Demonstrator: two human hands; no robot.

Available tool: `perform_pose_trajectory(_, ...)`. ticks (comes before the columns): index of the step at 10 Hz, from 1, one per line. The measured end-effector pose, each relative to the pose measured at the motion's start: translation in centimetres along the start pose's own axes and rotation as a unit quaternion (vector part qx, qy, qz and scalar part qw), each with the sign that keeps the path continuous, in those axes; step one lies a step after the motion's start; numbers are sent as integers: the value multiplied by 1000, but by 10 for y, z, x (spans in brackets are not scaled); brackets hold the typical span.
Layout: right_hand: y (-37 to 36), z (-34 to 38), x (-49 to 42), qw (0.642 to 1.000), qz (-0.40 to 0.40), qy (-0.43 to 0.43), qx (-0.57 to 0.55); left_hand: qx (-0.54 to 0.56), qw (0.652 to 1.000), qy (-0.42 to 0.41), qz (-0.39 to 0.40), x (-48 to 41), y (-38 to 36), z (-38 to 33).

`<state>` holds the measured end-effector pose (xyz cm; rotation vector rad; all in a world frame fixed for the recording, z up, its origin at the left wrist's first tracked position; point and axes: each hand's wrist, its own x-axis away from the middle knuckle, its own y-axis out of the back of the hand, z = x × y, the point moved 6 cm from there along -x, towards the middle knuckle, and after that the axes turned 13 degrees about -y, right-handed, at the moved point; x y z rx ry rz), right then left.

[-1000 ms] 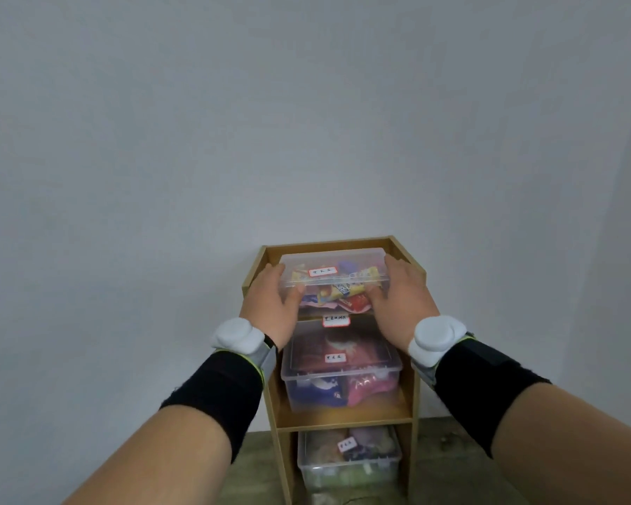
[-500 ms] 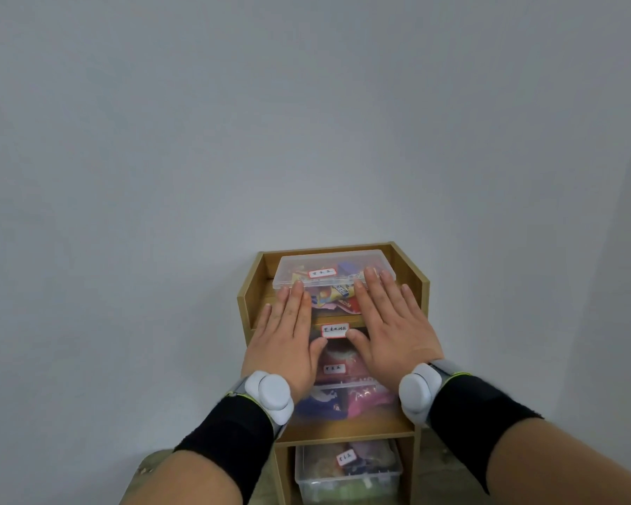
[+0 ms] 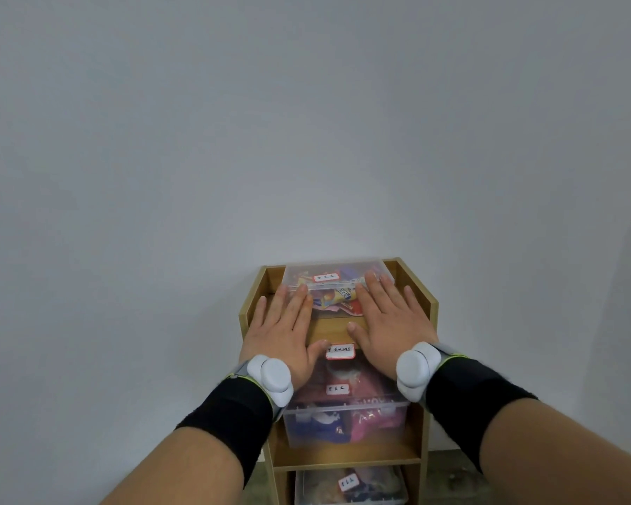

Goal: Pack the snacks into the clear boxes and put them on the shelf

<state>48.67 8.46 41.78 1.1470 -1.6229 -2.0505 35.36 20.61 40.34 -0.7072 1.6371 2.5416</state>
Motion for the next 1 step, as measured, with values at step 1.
perform_pose_trajectory(1, 28, 4, -3, 998, -55, 0, -28, -2, 999, -15, -48, -4, 31, 6)
